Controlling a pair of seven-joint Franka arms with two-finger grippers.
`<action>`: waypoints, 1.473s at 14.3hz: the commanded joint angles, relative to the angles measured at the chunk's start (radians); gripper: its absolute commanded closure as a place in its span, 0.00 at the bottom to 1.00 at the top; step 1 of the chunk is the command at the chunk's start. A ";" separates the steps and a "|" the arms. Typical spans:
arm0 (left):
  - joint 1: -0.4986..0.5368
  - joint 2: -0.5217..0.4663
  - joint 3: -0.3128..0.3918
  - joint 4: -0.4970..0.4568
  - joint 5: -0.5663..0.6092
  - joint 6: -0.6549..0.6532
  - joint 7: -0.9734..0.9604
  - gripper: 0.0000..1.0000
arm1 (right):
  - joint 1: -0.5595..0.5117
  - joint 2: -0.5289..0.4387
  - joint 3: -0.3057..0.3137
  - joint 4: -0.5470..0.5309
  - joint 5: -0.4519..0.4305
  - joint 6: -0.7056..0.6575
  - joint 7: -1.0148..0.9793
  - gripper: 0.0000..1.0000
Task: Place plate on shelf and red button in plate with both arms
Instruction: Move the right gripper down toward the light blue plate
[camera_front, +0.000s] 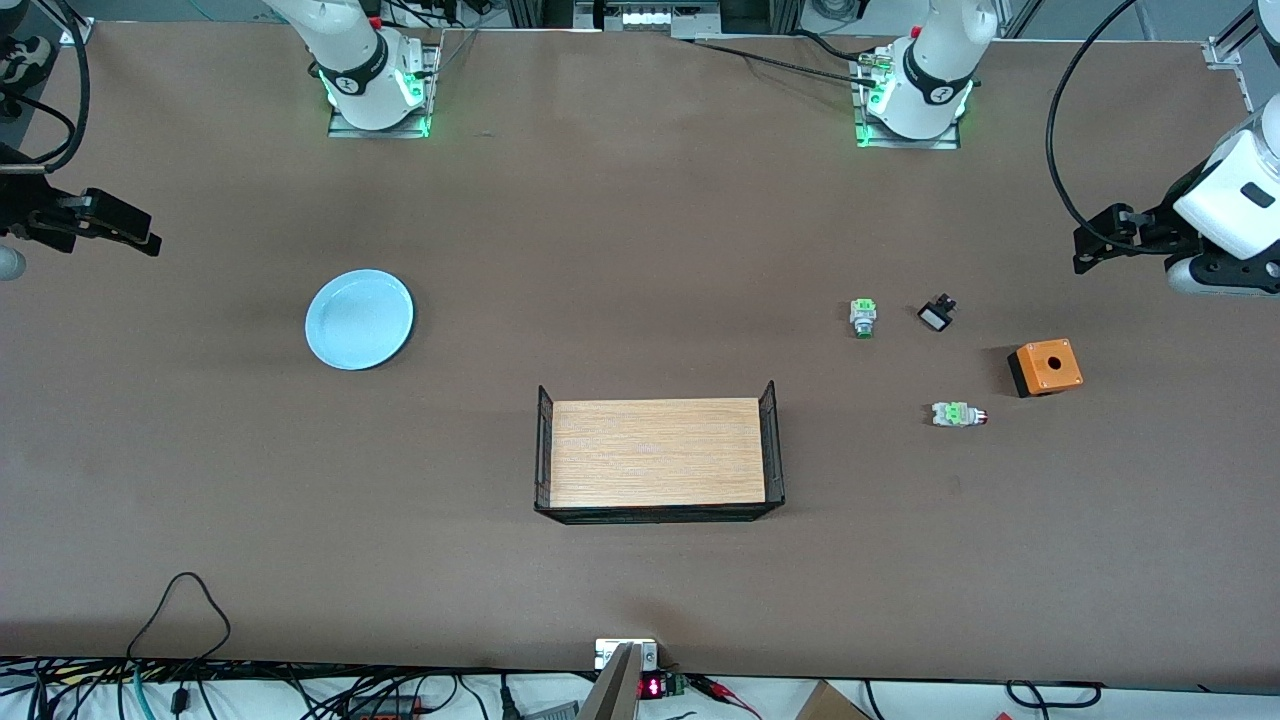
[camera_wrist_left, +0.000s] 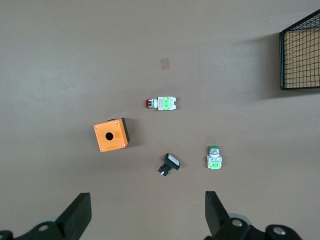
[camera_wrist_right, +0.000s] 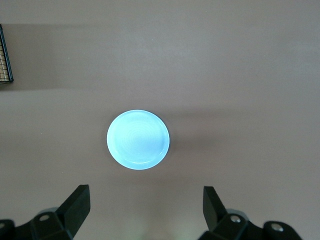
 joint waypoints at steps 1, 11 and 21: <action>0.003 0.005 -0.005 0.020 0.010 -0.012 -0.002 0.00 | 0.001 -0.023 0.006 -0.014 -0.015 -0.008 -0.009 0.00; 0.005 0.005 -0.005 0.020 0.010 -0.013 -0.002 0.00 | 0.035 0.058 0.005 -0.012 -0.017 0.013 -0.008 0.00; 0.003 0.005 -0.005 0.024 0.010 -0.018 -0.002 0.00 | 0.055 0.244 0.003 -0.017 -0.084 0.160 0.049 0.00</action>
